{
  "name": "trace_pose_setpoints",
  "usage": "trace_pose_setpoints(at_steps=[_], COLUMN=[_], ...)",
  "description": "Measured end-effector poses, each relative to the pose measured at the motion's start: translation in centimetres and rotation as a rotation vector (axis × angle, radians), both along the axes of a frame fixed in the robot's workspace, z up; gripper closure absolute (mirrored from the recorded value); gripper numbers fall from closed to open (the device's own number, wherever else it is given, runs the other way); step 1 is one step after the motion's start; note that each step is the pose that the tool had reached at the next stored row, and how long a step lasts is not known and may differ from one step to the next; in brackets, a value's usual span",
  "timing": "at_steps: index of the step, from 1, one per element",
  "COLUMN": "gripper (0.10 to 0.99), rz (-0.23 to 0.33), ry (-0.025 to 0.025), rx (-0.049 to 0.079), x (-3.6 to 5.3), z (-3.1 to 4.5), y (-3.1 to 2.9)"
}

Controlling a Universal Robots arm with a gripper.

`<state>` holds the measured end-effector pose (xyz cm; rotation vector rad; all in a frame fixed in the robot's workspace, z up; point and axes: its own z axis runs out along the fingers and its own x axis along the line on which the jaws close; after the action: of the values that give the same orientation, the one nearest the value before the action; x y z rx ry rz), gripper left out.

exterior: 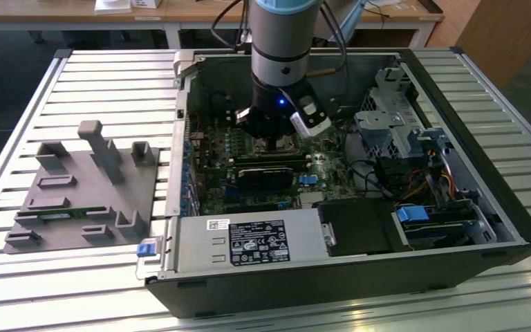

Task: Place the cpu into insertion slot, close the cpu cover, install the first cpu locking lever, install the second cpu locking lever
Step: 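Install the second cpu locking lever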

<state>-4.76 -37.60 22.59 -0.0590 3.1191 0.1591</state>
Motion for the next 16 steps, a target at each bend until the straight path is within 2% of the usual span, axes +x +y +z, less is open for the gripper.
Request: trace_pose_setpoints(at_steps=[8,12,16], gripper=[0.980,0.980,0.980], rz=[0.000,0.000,0.000], ry=[0.0001,0.0001,0.0000], rx=[0.002,0.020,0.032], x=[-0.13,-0.18,-0.77], z=[-0.44,-0.57,-0.58], y=[-0.01,-0.25,-0.48])
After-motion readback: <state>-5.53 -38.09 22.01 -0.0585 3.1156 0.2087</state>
